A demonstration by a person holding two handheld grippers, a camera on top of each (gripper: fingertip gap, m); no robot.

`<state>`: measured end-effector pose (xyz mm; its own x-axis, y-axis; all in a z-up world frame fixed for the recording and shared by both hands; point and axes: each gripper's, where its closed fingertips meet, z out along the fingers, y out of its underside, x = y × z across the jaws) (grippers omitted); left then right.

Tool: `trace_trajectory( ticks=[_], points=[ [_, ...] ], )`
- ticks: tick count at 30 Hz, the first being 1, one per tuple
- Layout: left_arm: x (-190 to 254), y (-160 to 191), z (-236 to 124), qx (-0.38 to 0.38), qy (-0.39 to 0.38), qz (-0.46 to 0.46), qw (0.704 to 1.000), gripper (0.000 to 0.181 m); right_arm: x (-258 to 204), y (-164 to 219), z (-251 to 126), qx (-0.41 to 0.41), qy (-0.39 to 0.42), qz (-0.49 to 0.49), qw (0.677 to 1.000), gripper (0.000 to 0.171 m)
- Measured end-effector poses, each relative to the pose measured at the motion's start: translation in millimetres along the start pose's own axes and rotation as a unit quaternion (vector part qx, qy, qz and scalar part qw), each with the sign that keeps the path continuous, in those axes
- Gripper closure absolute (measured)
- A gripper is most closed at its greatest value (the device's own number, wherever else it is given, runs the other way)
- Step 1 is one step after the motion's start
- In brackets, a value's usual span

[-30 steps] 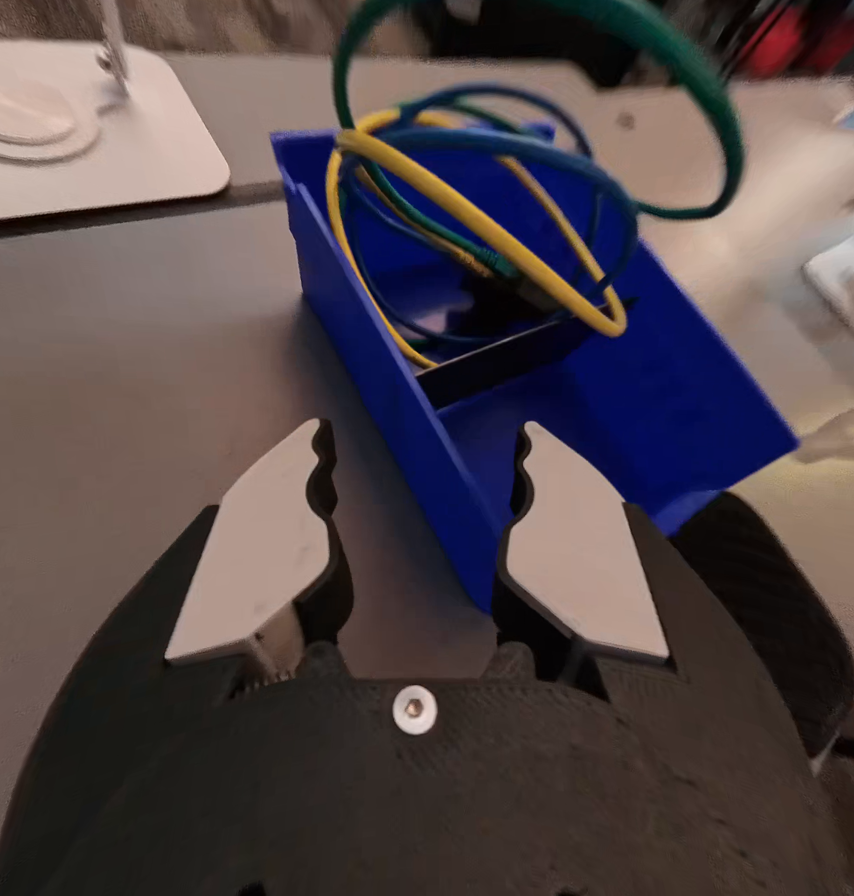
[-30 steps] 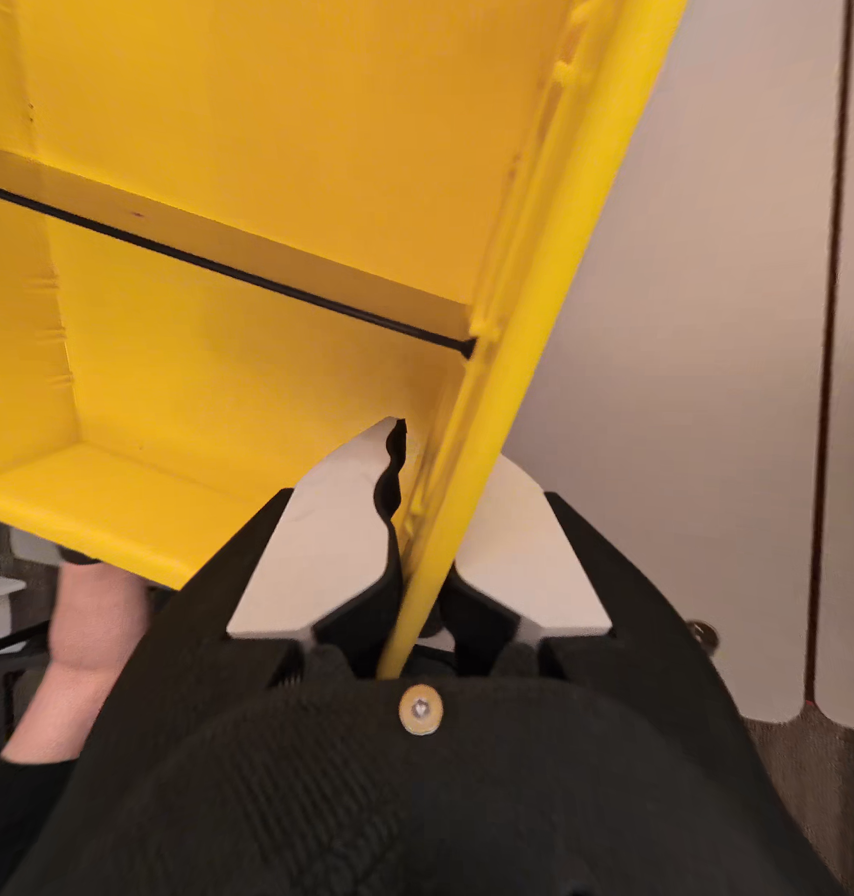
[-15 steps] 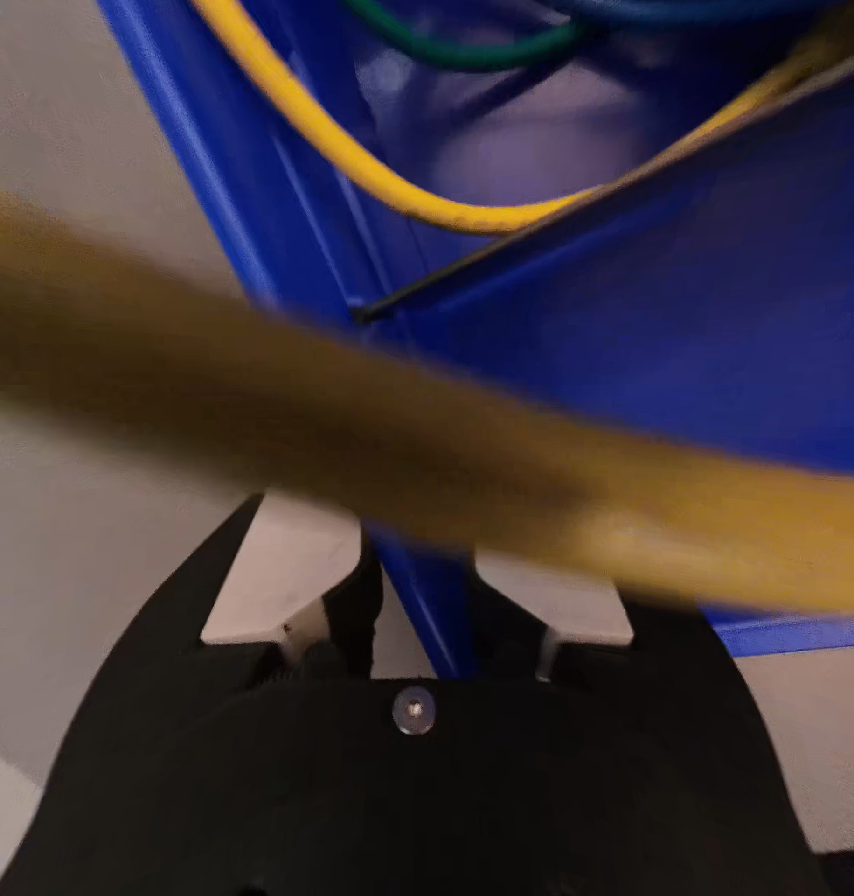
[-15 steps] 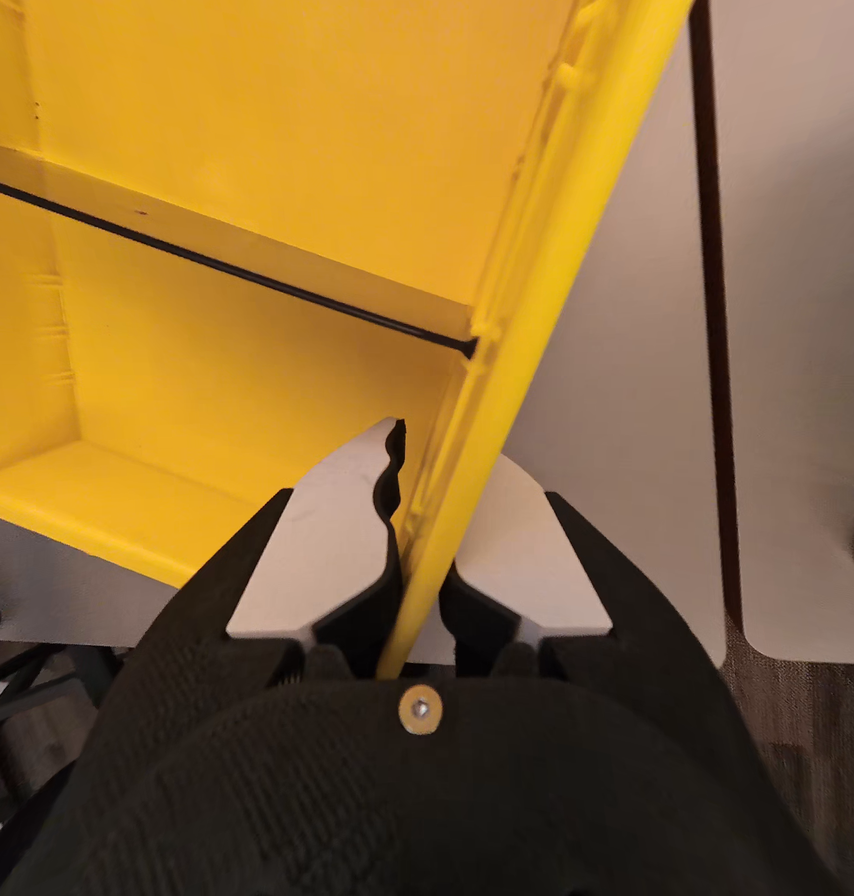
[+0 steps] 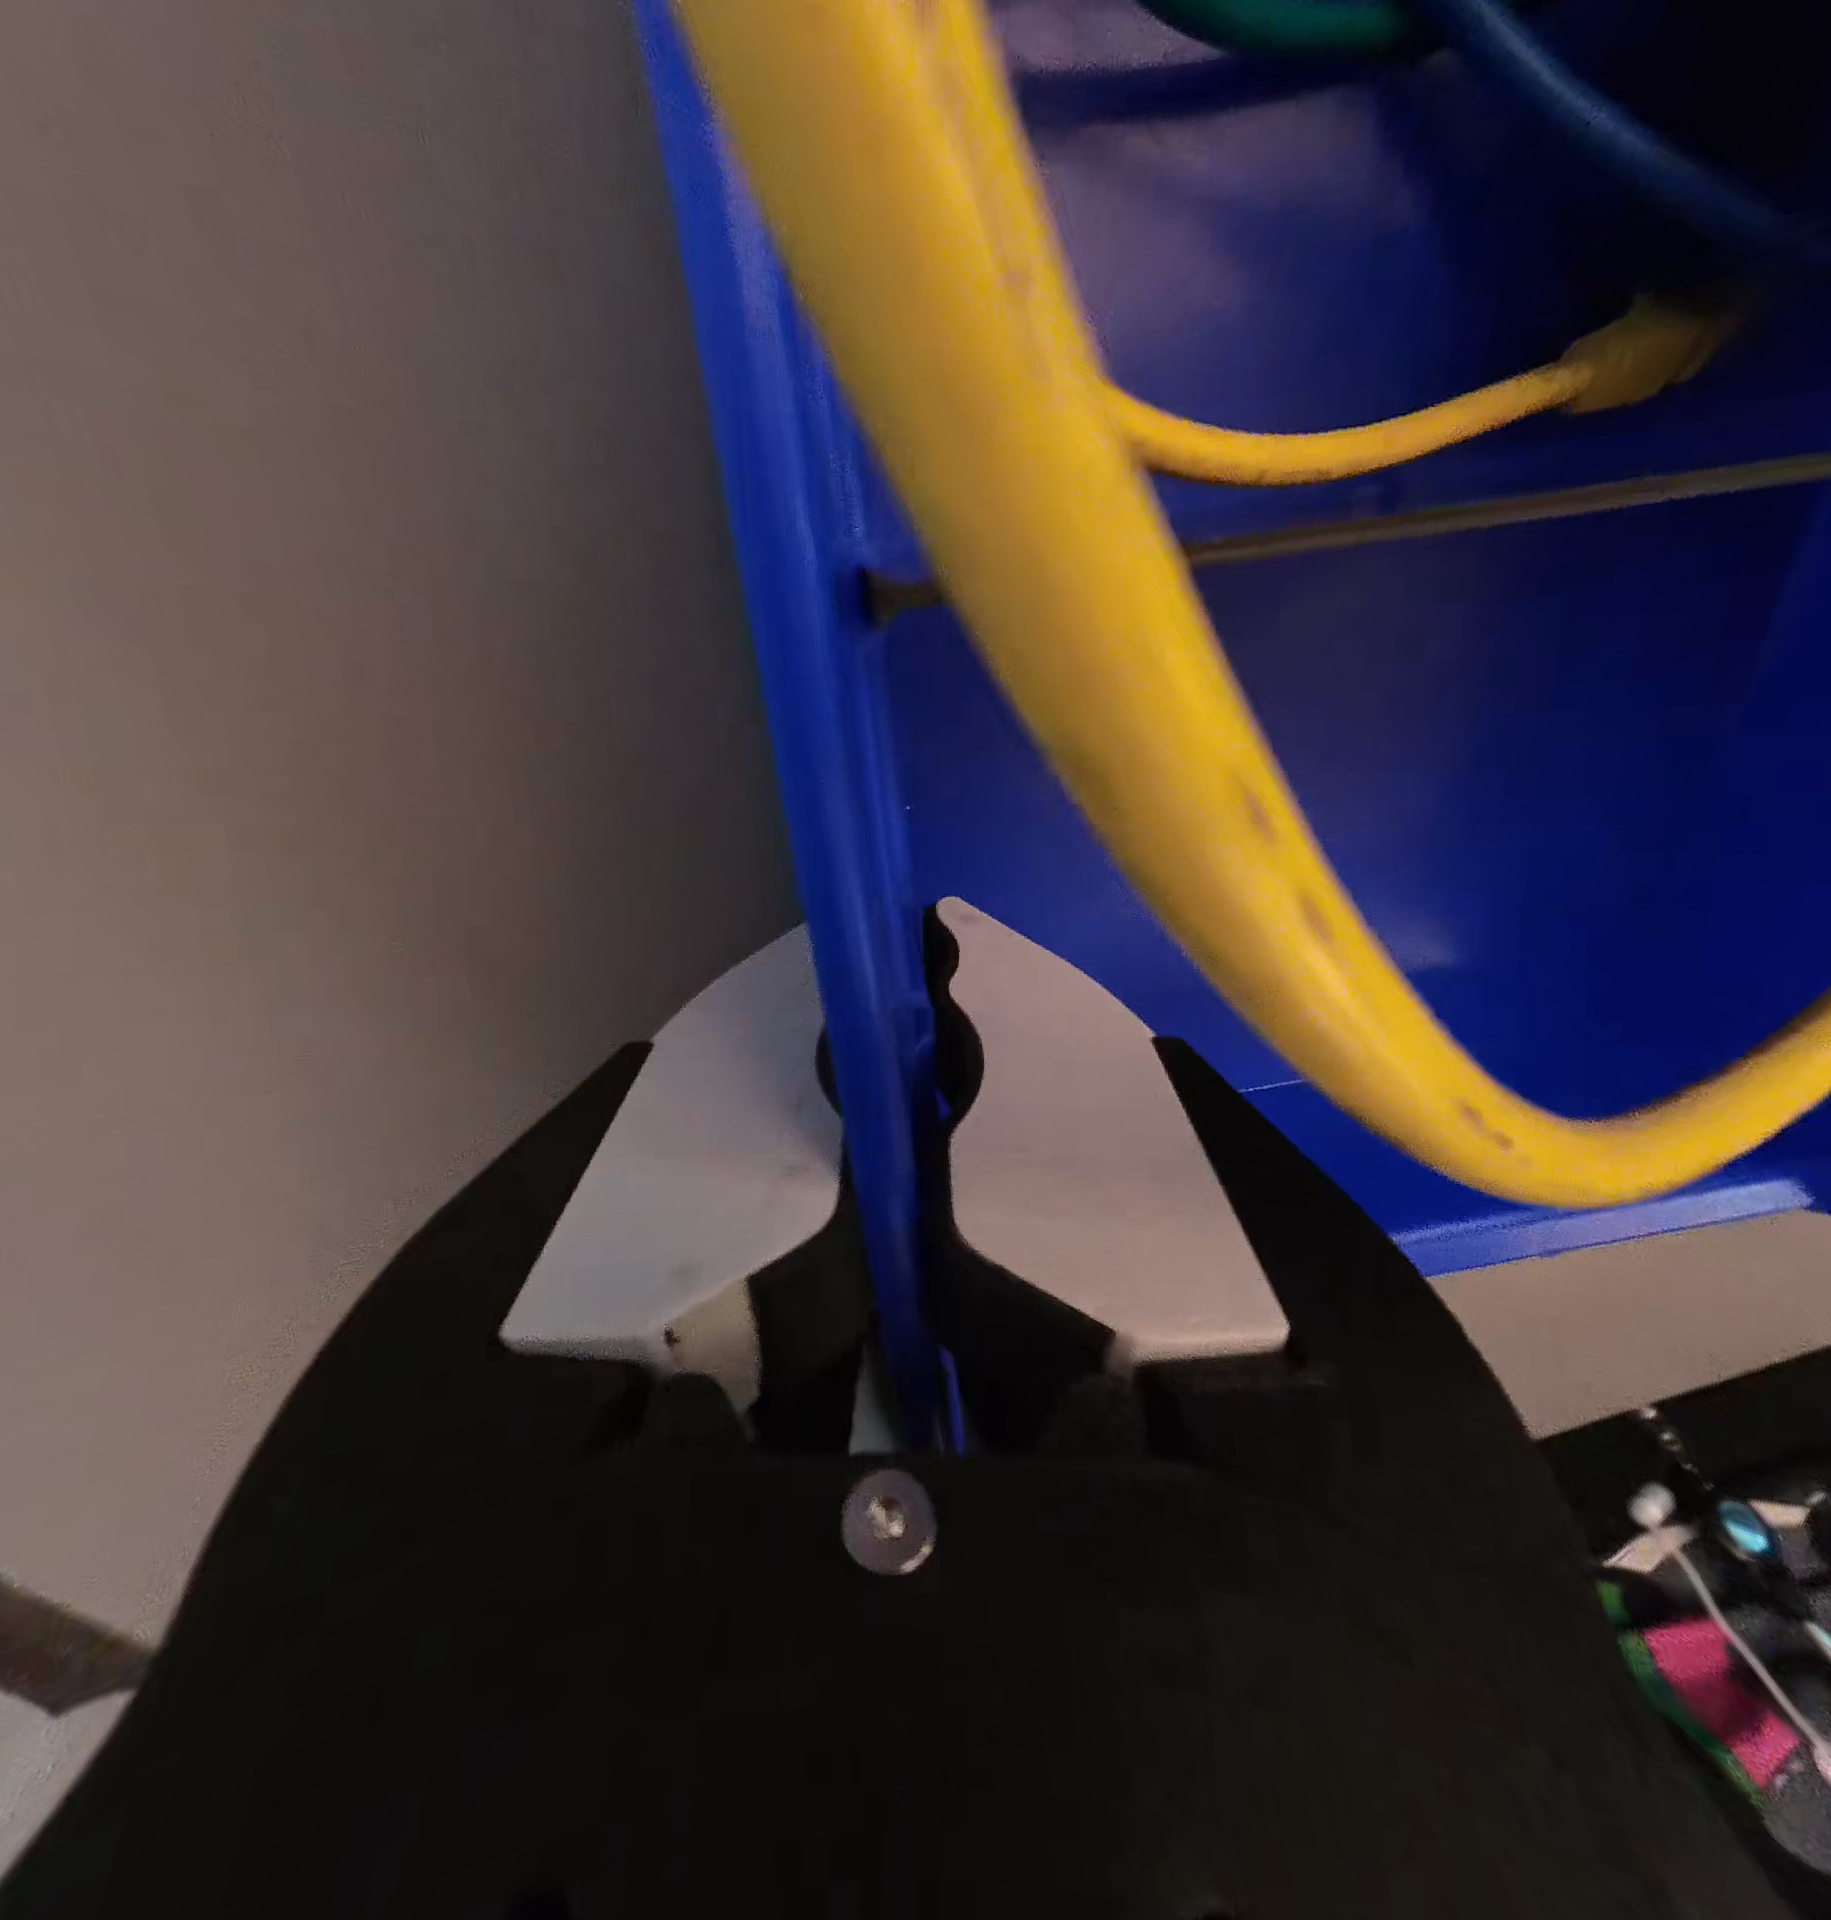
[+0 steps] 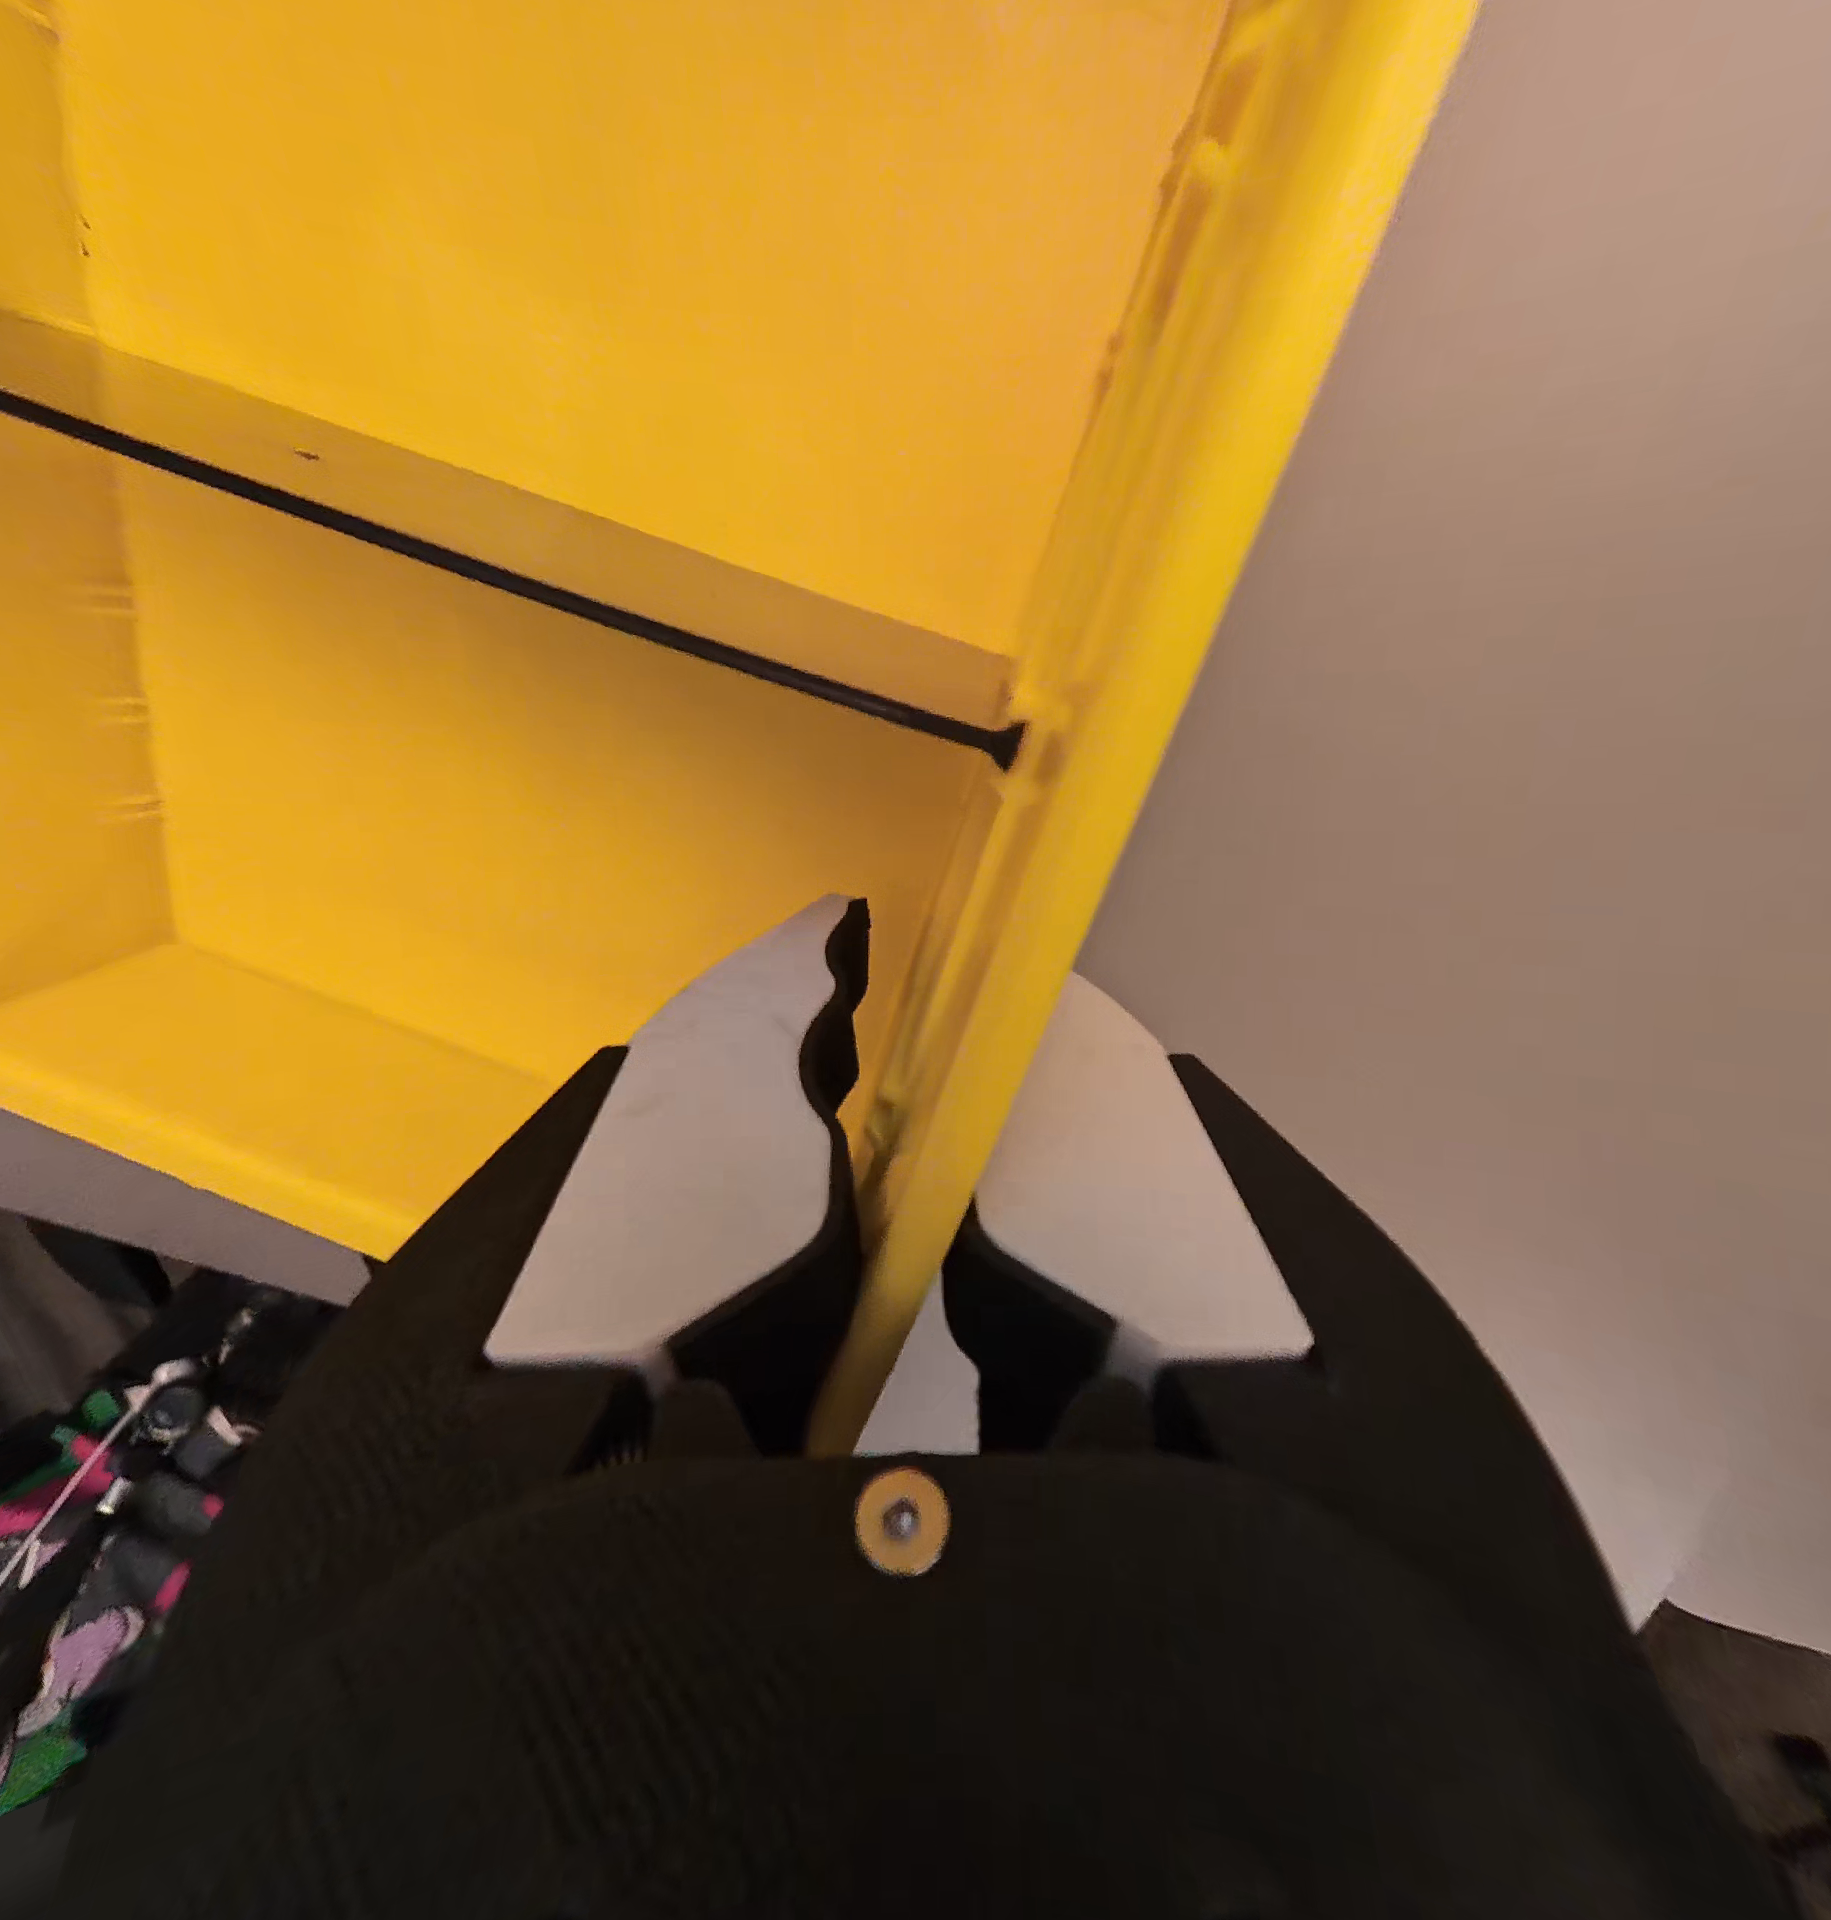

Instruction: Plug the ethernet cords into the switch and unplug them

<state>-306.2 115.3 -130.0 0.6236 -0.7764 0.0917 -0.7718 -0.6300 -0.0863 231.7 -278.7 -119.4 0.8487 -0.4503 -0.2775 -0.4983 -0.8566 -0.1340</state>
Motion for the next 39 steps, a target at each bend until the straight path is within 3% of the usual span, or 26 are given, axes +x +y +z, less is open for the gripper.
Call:
trace_trajectory(
  ticks=[6, 11, 13, 16, 25, 39],
  points=[
    [-91, 63, -18, 0.006, -0.022, -0.108, 0.994, 0.178, -20, -14, 19, -0.043, 0.035, -0.049, 0.997, 0.158],
    [-120, 86, -18, 0.015, -0.007, -0.195, 0.981, 0.178, -35, -38, 27, -0.033, 0.059, -0.078, 0.995, 0.158],
    [-120, 86, -18, 0.015, -0.009, -0.187, 0.982, 0.178, -34, -45, 33, -0.032, 0.081, -0.103, 0.991, 0.162],
    [-109, 82, -19, 0.009, -0.009, -0.168, 0.986, 0.178, -43, -42, 46, -0.048, 0.051, -0.089, 0.994, 0.163],
    [-65, 41, -7, 0.022, -0.006, -0.105, 0.994, 0.175, -60, -54, 52, -0.04, 0.061, -0.05, 0.996, 0.166],
    [-60, 40, -6, 0.031, 0.005, -0.104, 0.994, 0.176, -63, -62, 53, -0.029, 0.049, -0.094, 0.994, 0.163]
  ],
)
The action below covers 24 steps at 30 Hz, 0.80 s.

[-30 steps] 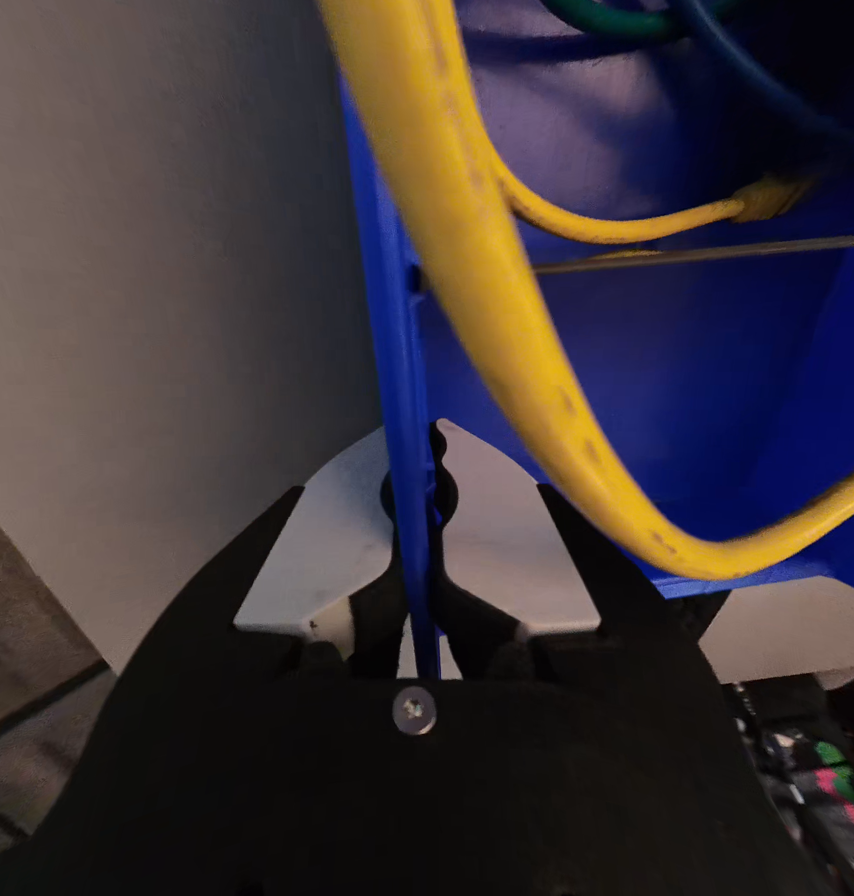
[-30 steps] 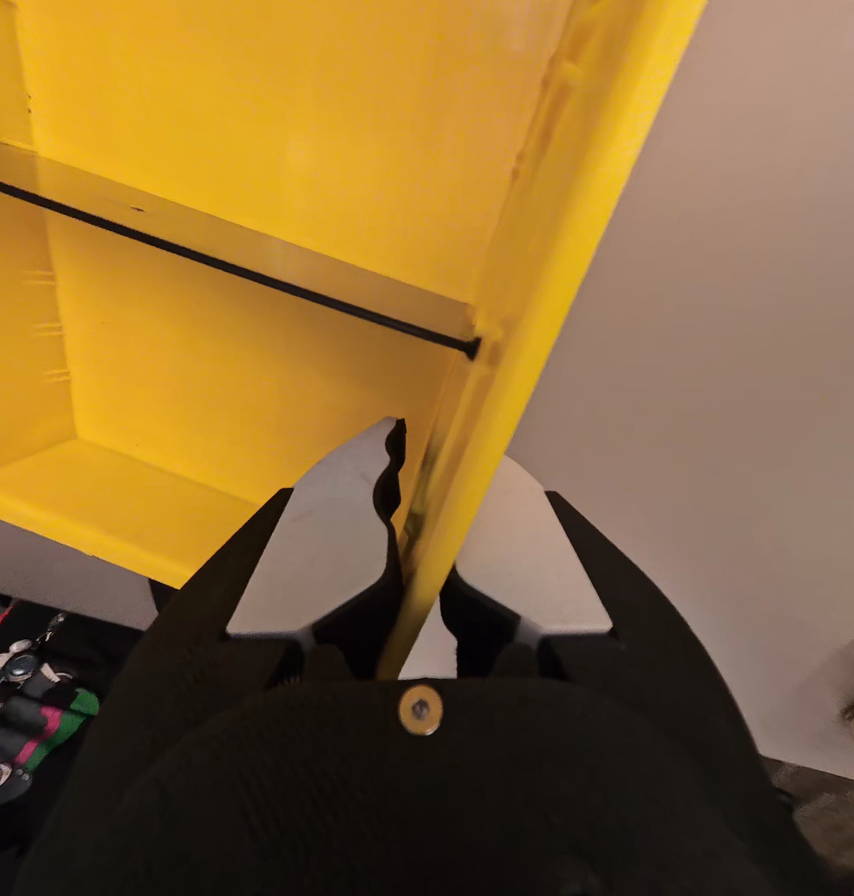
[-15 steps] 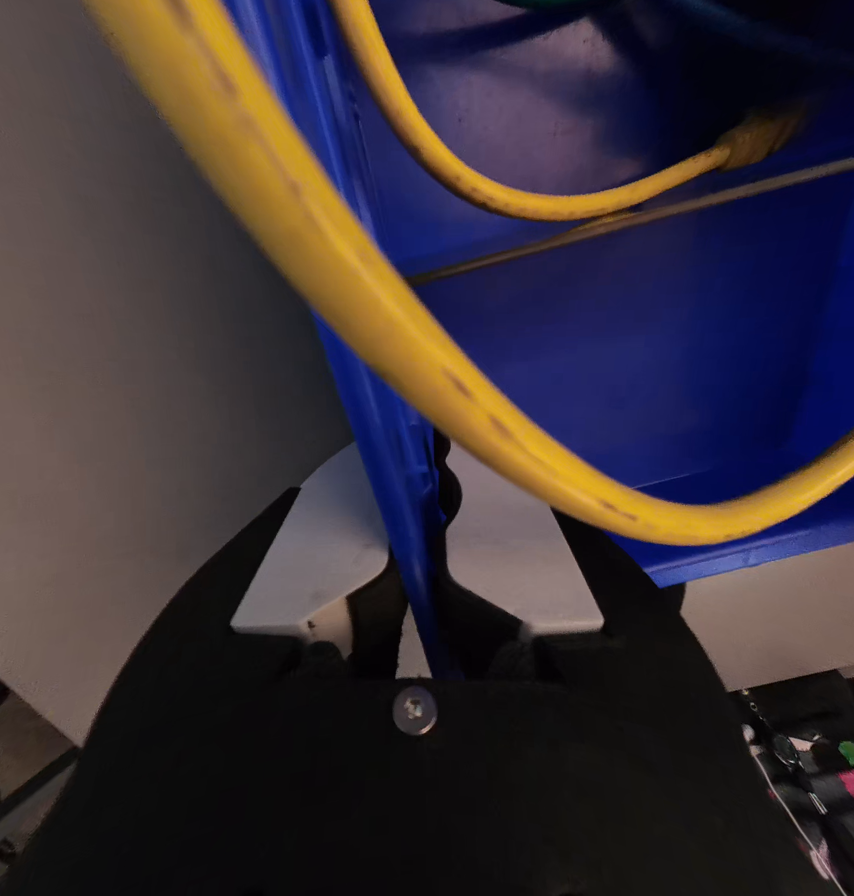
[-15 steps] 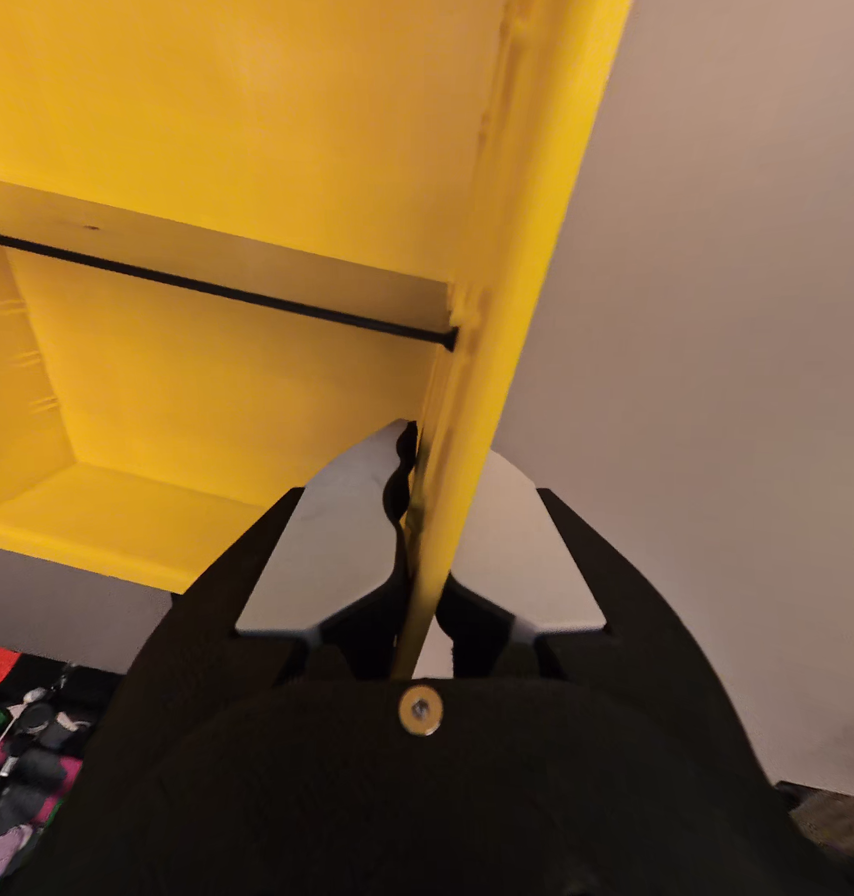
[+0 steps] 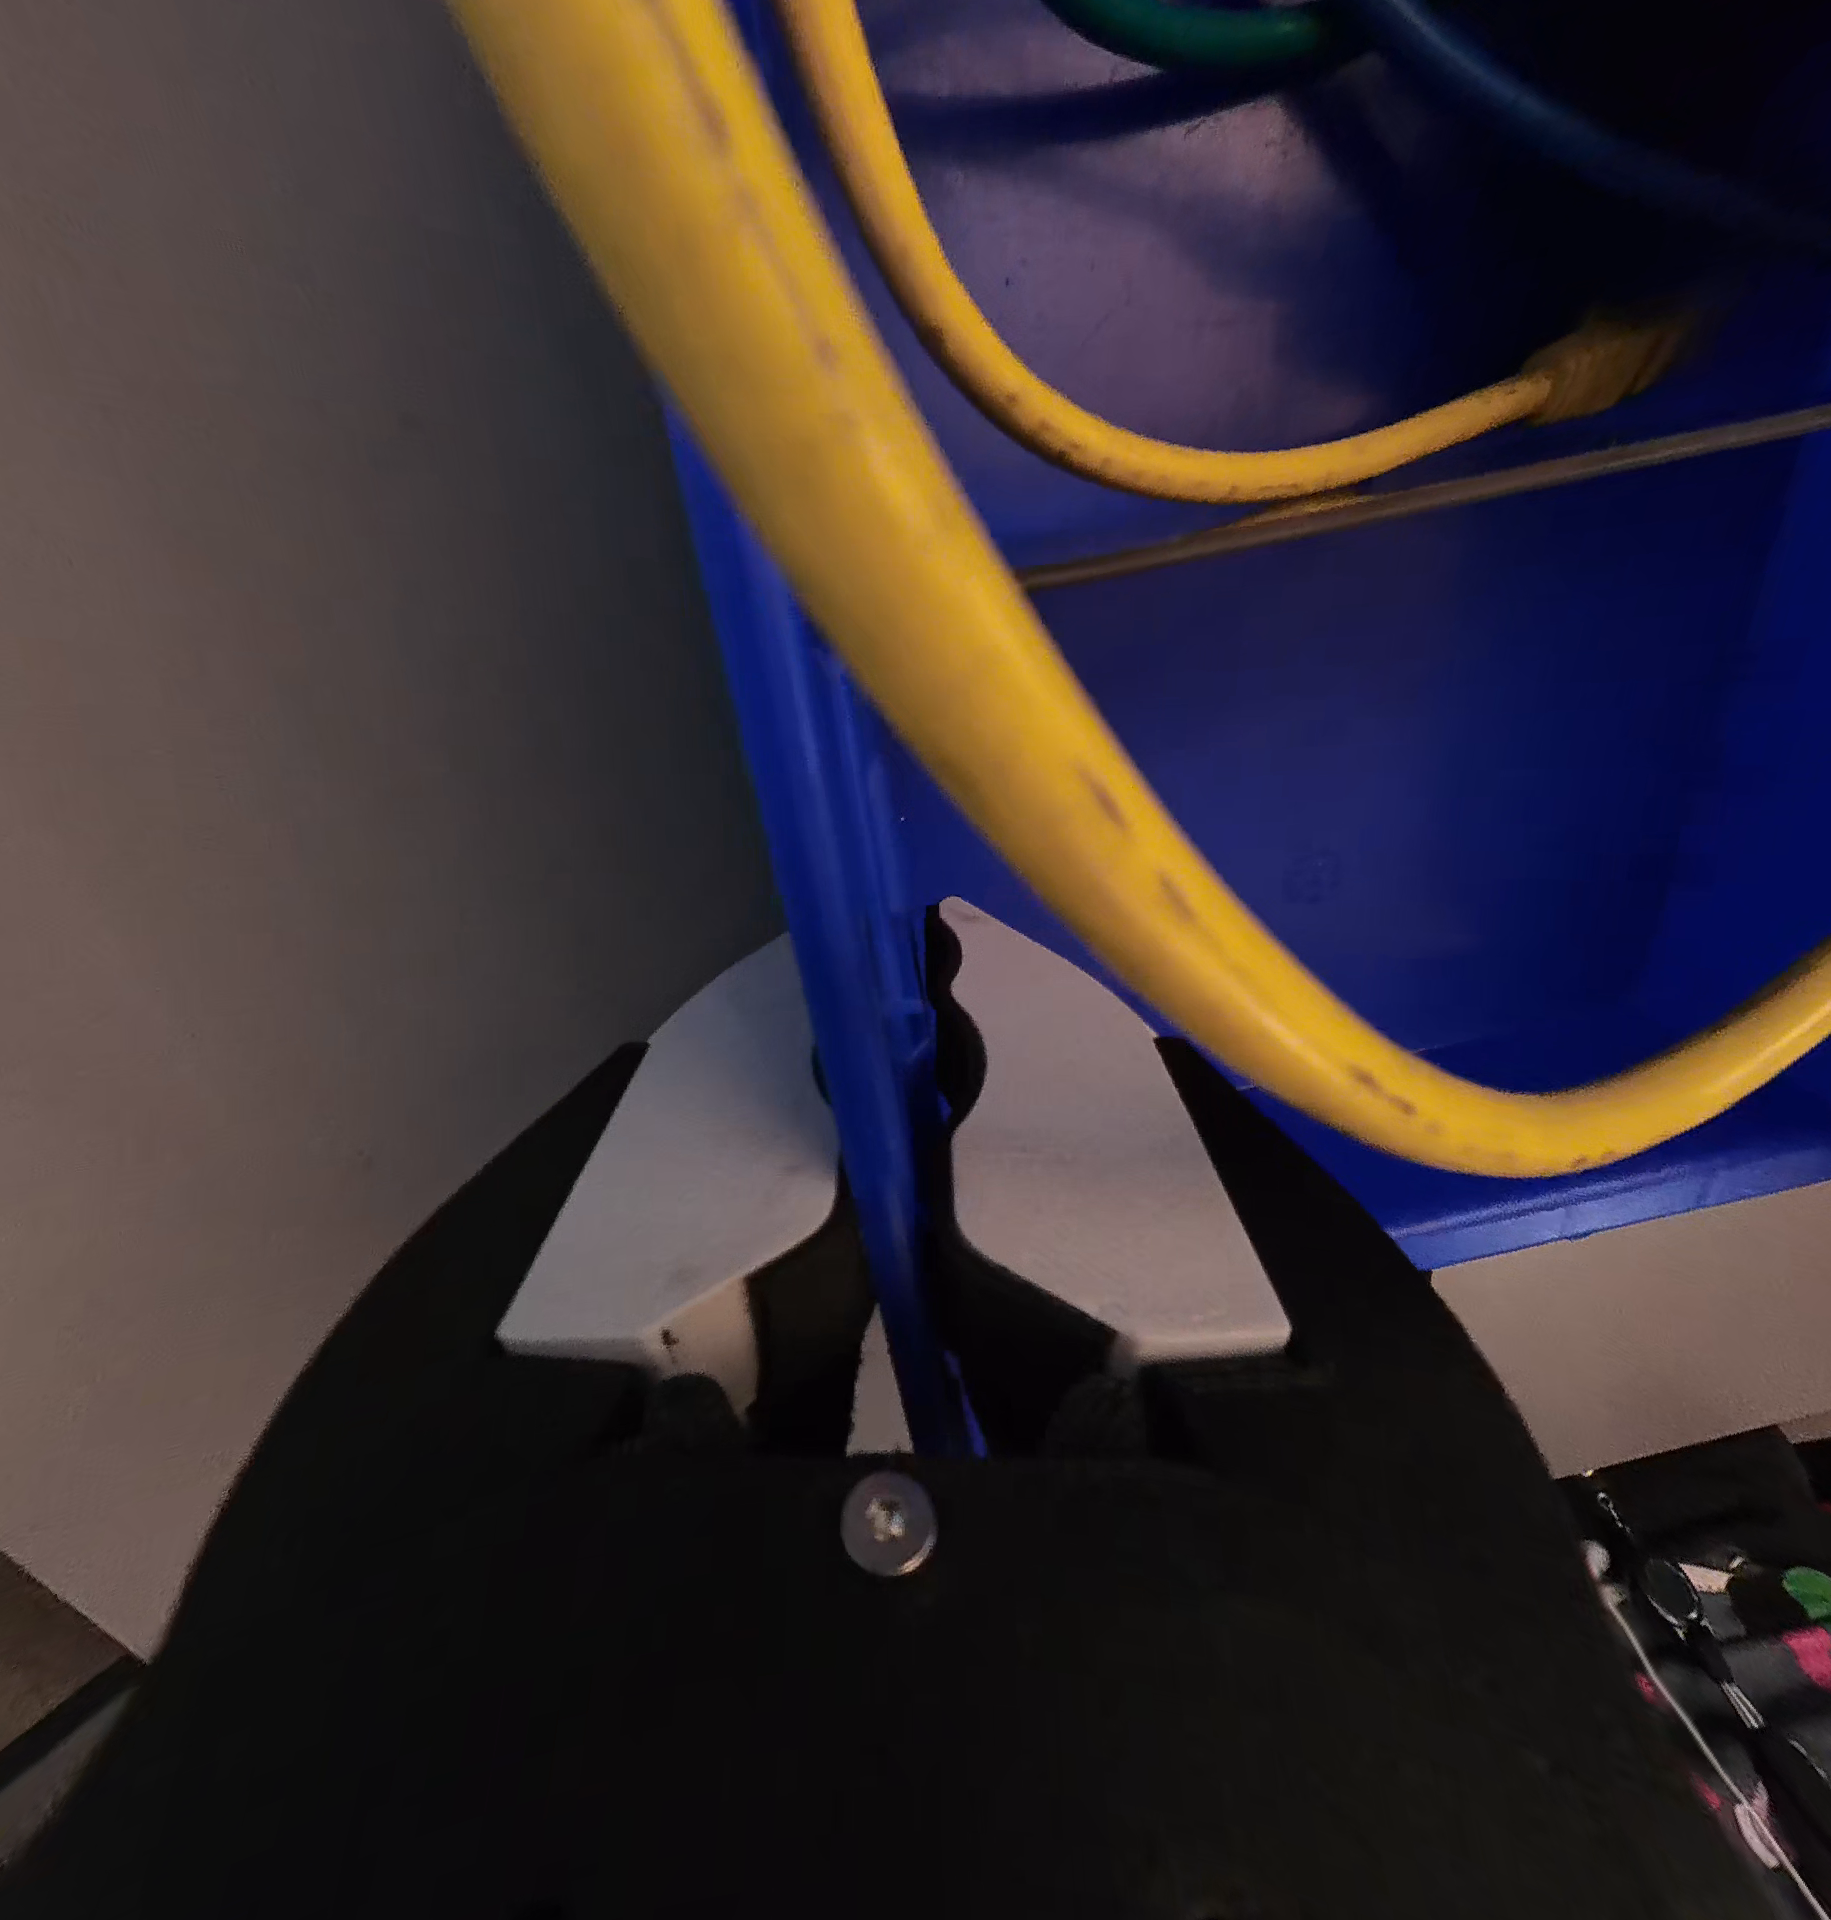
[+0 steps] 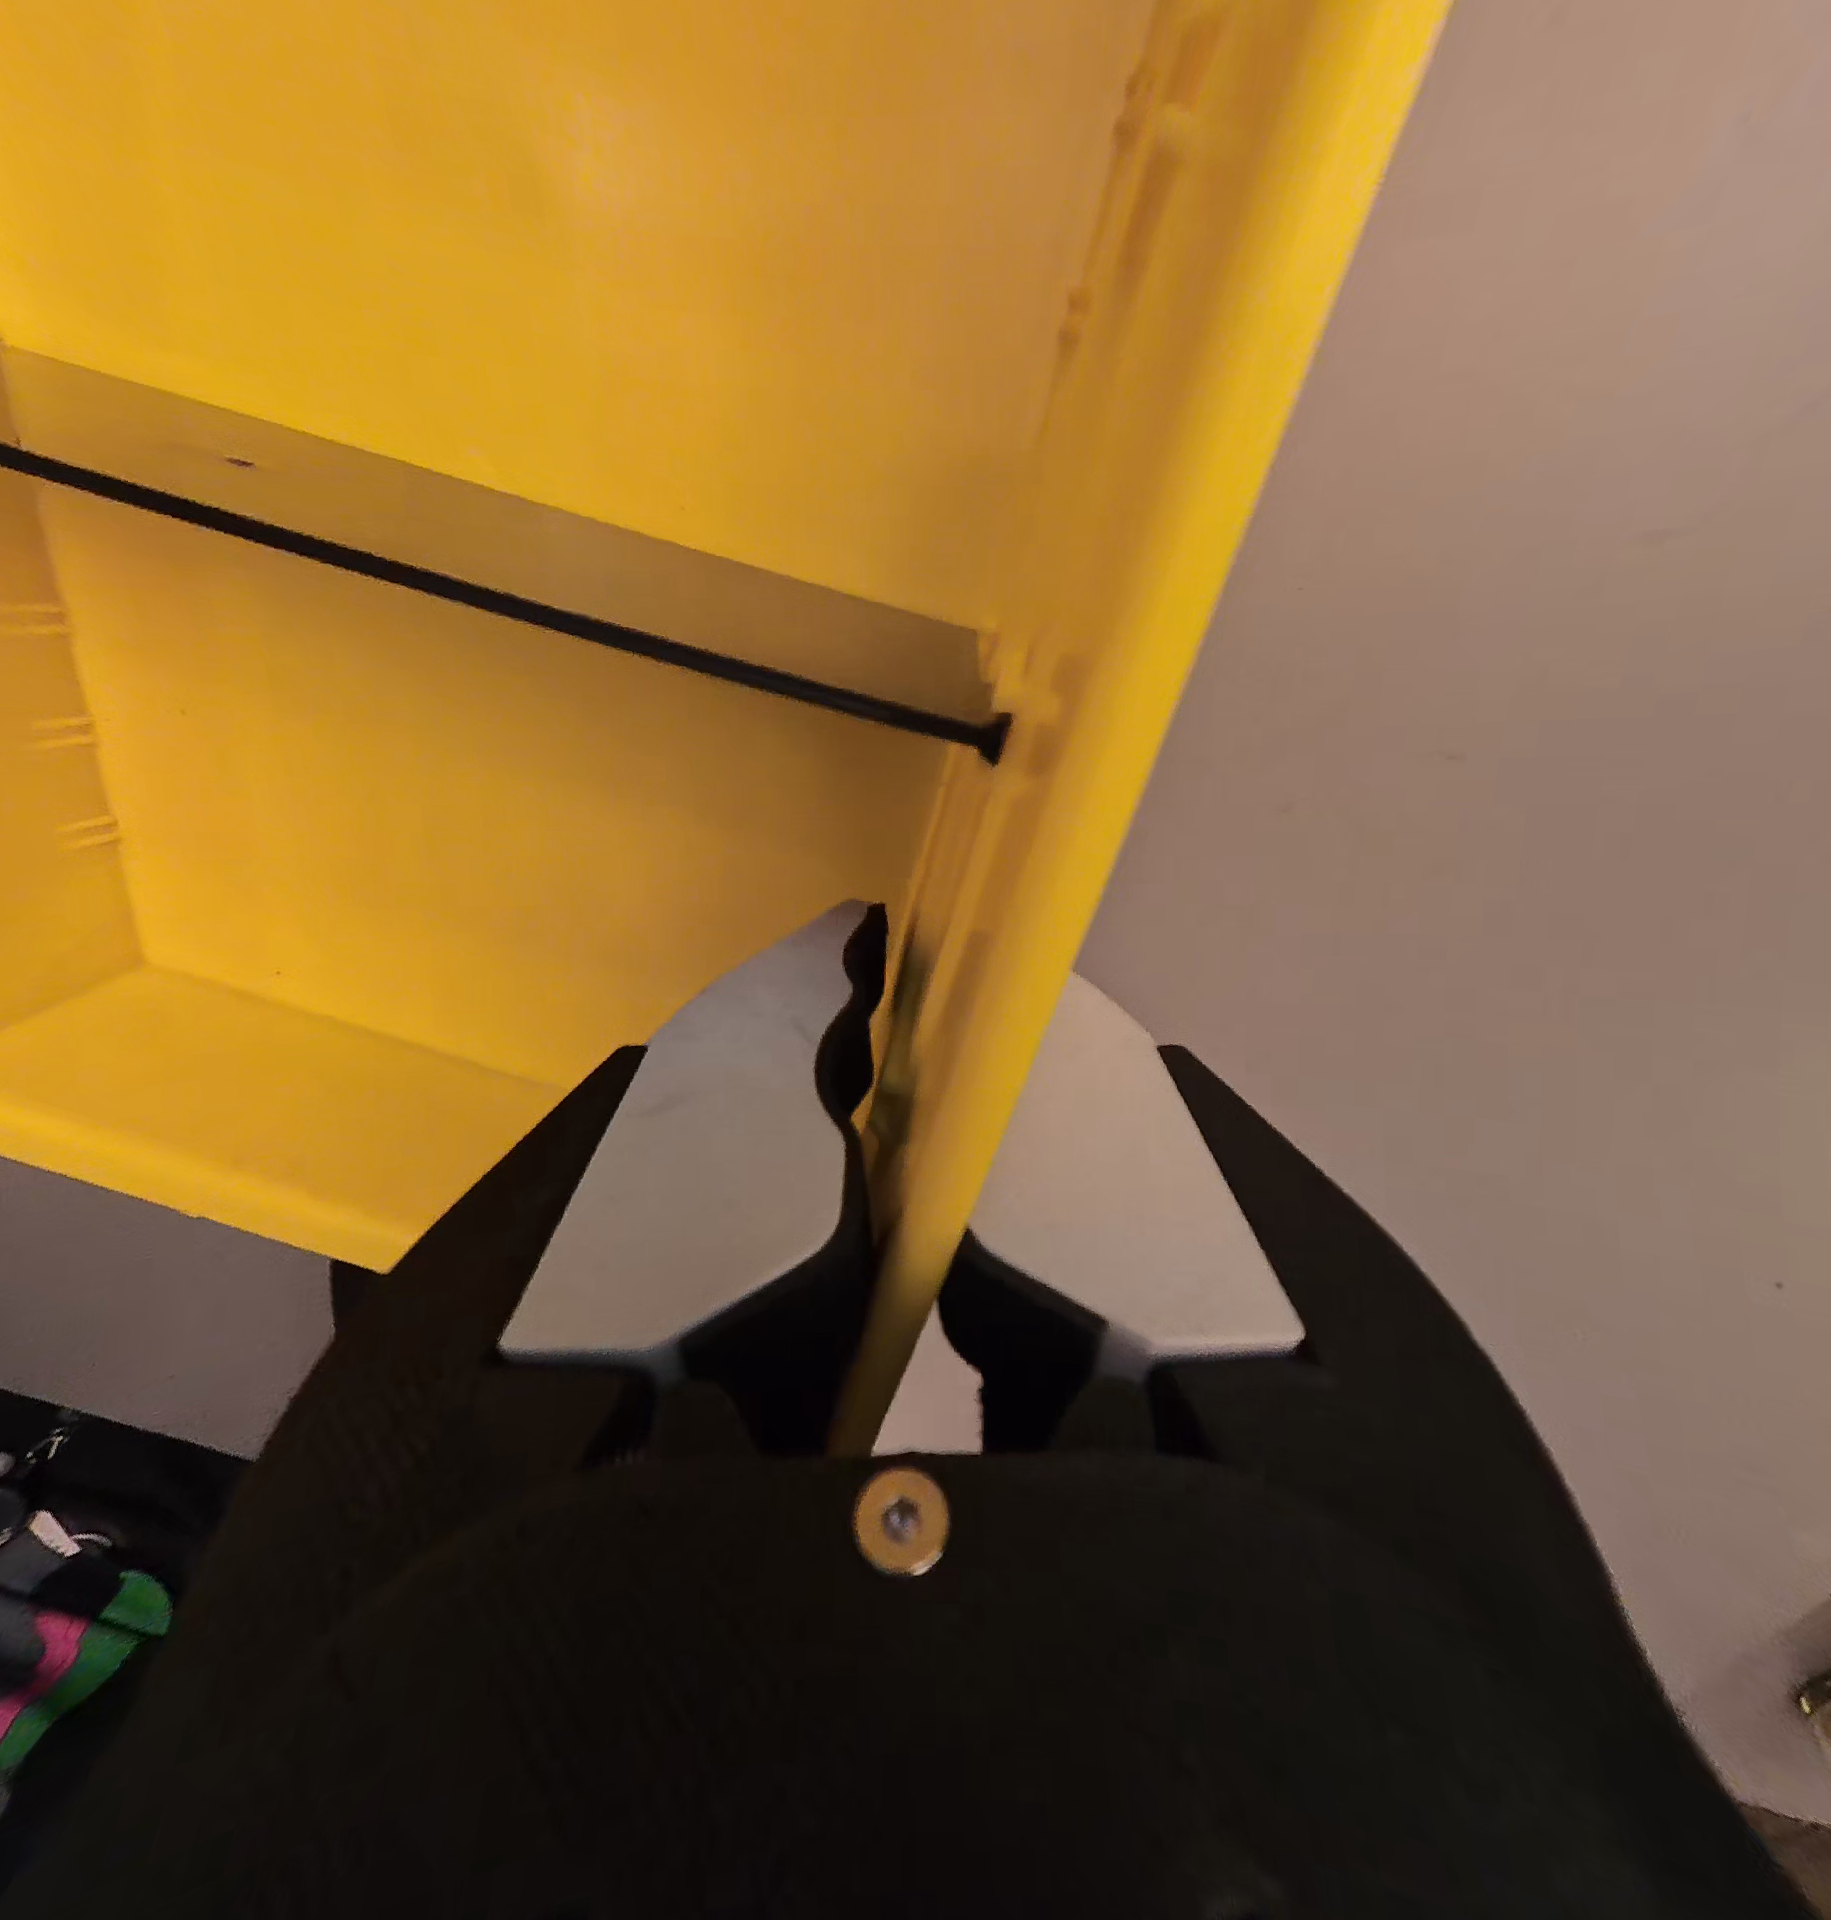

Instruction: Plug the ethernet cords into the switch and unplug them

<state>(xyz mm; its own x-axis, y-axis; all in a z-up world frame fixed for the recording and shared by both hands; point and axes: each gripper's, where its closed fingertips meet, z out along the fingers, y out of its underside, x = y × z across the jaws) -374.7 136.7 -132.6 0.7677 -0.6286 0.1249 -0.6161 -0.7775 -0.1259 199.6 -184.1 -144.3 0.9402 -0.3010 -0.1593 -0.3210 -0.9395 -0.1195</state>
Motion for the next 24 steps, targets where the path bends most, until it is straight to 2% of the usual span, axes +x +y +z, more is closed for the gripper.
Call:
trace_trajectory(
  ticks=[3, 5, 9, 11, 14, 16, 18, 19, 21, 22, 23, 24],
  points=[
    [1, 2, -2, 0.008, 0.004, 0.02, 1.0, 0.174, 1, -3, -1, 0.016, 0.002, -0.005, 1.0, 0.158],
    [1, 3, -10, 0.033, 0.009, 0.043, 0.999, 0.17, 0, -6, -4, 0.032, -0.005, -0.006, 0.999, 0.142],
    [0, 4, -58, 0.146, 0.011, 0.097, 0.984, 0.154, 7, -17, -32, 0.122, 0.007, -0.045, 0.992, 0.123],
    [7, 7, -91, 0.223, 0.015, 0.146, 0.964, 0.143, 14, -23, -57, 0.183, 0.029, -0.065, 0.98, 0.107],
    [14, 5, -147, 0.354, -0.042, 0.222, 0.908, 0.122, 17, -32, -107, 0.292, 0.067, -0.102, 0.949, 0.107],
    [27, 3, -180, 0.439, -0.088, 0.271, 0.852, 0.096, 1, -47, -157, 0.409, 0.075, -0.12, 0.902, 0.098],
    [48, 3, -187, 0.49, -0.125, 0.32, 0.801, 0.092, -32, -58, -219, 0.544, 0.059, -0.142, 0.825, 0.093],
    [56, 4, -172, 0.469, -0.148, 0.355, 0.795, 0.089, -51, -57, -251, 0.612, 0.056, -0.152, 0.774, 0.092],
    [48, 0, -129, 0.375, -0.25, 0.411, 0.793, 0.067, -84, -44, -306, 0.724, 0.059, -0.168, 0.666, 0.094],
    [43, -6, -117, 0.346, -0.311, 0.436, 0.77, 0.066, -97, -35, -331, 0.774, 0.068, -0.166, 0.608, 0.097],
    [42, -12, -110, 0.333, -0.356, 0.46, 0.742, 0.074, -109, -26, -349, 0.806, 0.072, -0.165, 0.563, 0.106],
    [47, -18, -104, 0.33, -0.376, 0.482, 0.719, 0.079, -122, -19, -361, 0.825, 0.065, -0.17, 0.534, 0.114]
  ],
)
